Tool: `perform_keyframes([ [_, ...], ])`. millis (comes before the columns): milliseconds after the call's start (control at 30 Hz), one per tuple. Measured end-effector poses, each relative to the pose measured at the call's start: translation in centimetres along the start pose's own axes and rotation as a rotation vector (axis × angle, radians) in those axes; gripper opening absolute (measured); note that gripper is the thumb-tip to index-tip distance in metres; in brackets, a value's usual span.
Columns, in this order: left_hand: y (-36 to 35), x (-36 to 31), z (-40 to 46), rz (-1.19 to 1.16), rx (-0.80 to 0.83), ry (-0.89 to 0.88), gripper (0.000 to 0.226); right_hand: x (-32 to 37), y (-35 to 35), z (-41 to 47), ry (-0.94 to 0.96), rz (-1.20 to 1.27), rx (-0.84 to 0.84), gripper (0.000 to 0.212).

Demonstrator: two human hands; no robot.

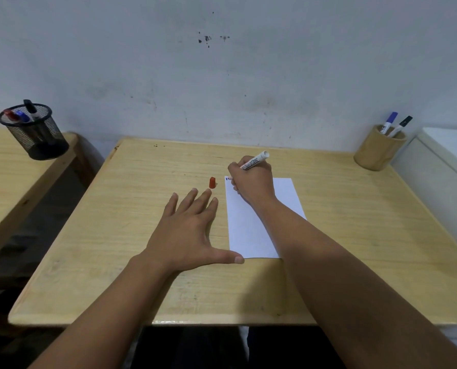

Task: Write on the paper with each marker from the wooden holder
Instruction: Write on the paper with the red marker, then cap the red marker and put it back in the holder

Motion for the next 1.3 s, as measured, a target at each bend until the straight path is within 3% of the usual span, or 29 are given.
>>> perform_keyframes([
  [533,0.1,-0.1,-0.1,-0.007,-0.015,-0.01,0.145,-0.2,0.0,0.2,-0.051,0.104,0.005,0.025],
  [600,0.6,-0.3,-0.3,-0.127,-0.054,-0.006,0.129,0.0,0.1,0.6,-0.092,0.218,0.048,0.027],
  [700,2.8,0.6,-0.1,-0.532,-0.326,0.12,0.078,1.2,0.4,1.0,-0.1,0.297,0.128,0.039],
  [767,4.3,1.1,1.0,-0.564,-0.469,0.179,0.053,2.6,1.4,0.9,-0.028,0.234,0.09,0.043],
  [900,4.4,2.0,5.3,-0.404,-0.373,0.178,0.043,5.1,3.7,0.2,0.127,0.174,0.005,0.043],
  [1033,3.6,2.5,7.6,-0.281,-0.279,0.181,0.023,5.5,5.6,-0.8,0.12,0.171,0.171,0.012],
  [1067,3.6,2.8,7.8,-0.291,-0.292,0.19,0.02,5.7,6.0,-1.1,0.105,0.183,0.221,0.015],
  [1167,4.3,3.3,7.7,-0.466,-0.334,0.243,0.021,5.6,7.5,-1.8,-0.001,0.338,0.235,0.03],
  [1300,6.1,2.8,7.6,-0.812,-0.368,0.309,0.023,5.4,8.7,-2.5,0.008,0.425,0.228,0.019],
])
Point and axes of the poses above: each hand's wrist, its own z-axis towards the middle knuckle, its own y-axis out of the back of the hand, x = y × z, the point moved 6 cm from there along z, towards the middle knuckle, and after that the axes turned 4 degrees about x, right-handed, at the moved point
